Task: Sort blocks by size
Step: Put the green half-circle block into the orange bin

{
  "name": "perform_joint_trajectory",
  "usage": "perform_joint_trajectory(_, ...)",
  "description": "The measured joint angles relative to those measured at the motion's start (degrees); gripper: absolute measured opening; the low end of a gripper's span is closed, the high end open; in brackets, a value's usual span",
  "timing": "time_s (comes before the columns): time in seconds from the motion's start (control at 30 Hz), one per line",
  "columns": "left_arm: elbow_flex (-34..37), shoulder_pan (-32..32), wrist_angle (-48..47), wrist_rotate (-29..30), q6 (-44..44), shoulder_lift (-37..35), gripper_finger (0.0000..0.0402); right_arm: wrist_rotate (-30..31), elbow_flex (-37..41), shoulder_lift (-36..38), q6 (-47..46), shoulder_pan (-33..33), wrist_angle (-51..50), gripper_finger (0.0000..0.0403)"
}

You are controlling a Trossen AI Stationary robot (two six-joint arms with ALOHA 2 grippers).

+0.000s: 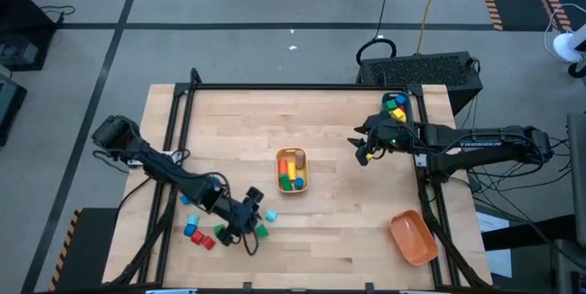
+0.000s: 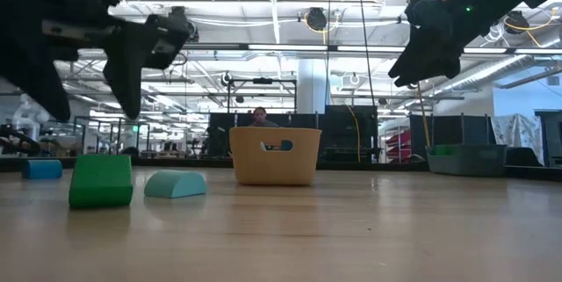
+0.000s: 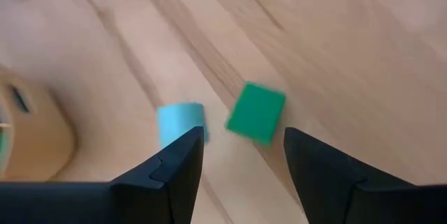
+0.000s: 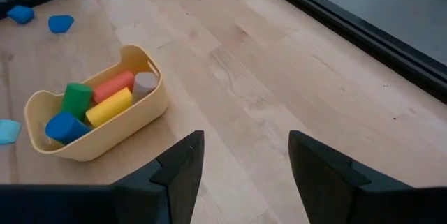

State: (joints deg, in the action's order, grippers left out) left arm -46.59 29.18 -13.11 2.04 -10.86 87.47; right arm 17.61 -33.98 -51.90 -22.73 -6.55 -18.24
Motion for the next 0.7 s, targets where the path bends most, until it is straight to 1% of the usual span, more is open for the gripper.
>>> perform_joint_trajectory(0.2,-1.45,0.17,1.36,-0.05,-3.19,4.29,0.02,0.0,0.0,-0.02,-0.18,1.23,-0.02,0.0196)
perform_joint_trajectory(0.33,-2.4,0.21,2.27,-0.49,-5.24,5.31,0.02,0.0,0.0,-0.04,-0.38,1.92,-0.02,0.0196)
perform_joint_trajectory(0.53,-2.4,0.19,1.99,-3.2,-6.74,7.08,0.02,0.01,0.0,-0.04,-0.37,2.16,-0.02,0.0196)
perform_joint_trajectory(0.7,-2.4,0.0,2.61,-3.37,-9.53,8.58,0.02,0.02,0.0,-0.04,-0.37,2.16,-0.02,0.0196)
